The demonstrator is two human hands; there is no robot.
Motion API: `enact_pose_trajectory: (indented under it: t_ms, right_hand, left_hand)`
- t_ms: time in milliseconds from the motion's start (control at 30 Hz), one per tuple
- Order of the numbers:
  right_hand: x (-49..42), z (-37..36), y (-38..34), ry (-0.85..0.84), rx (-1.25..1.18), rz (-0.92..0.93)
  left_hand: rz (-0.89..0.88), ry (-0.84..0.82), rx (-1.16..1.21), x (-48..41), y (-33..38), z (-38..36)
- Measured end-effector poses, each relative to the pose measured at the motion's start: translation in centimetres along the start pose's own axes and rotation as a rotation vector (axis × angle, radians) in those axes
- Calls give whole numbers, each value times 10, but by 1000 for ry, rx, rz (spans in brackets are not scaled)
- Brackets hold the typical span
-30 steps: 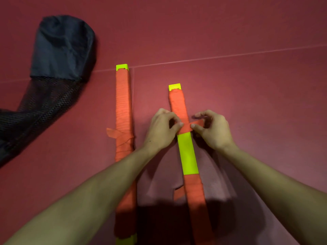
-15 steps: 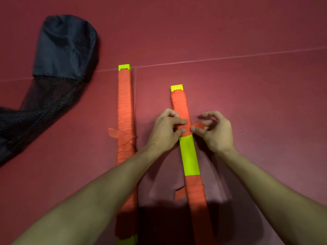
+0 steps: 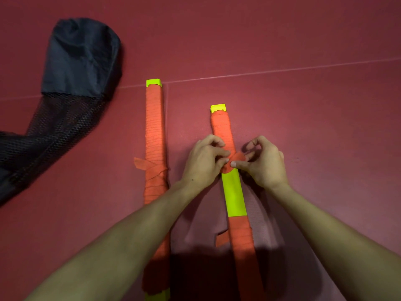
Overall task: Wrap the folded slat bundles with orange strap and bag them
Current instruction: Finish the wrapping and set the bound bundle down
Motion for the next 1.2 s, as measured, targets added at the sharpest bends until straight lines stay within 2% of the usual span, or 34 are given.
enact_pose_trajectory:
  t_ms: [200, 433, 533, 600, 733, 833, 1000, 1200]
  right_hand:
    - [2, -3, 13, 0, -200, -66]
    - [-6, -5, 3, -138, 8, 11]
    - [-7, -6, -5, -189, 96, 70]
    - [-6, -8, -9, -213, 140, 102]
    - [-6, -11, -10, -225, 175, 115]
    - [-5, -11, -9, -218, 185, 117]
    - [-5, -12, -12, -240, 204, 126]
    - [-9, -16, -17, -290, 255, 148]
  left_hand:
    - [133, 8, 82, -8, 0, 3]
    - [260, -153, 146, -21, -6, 2]
    - [241, -207, 180, -22, -7, 1]
    - [186, -180, 160, -20, -4, 2]
    - [41, -135, 25, -13, -4, 3]
    - [-4, -131, -58, -12, -3, 3]
    - [147, -118, -3, -21, -4, 1]
    - [210, -271, 5, -27, -1, -1]
Point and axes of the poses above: each hand's wrist, its own x-axis away from the middle knuckle, its own z-axis out of the back of the hand, y = z × x, the point moved 6 cm from there along -x, towards the middle knuckle, and after that the axes turned 3 degrees about x, right-handed, at the moved point
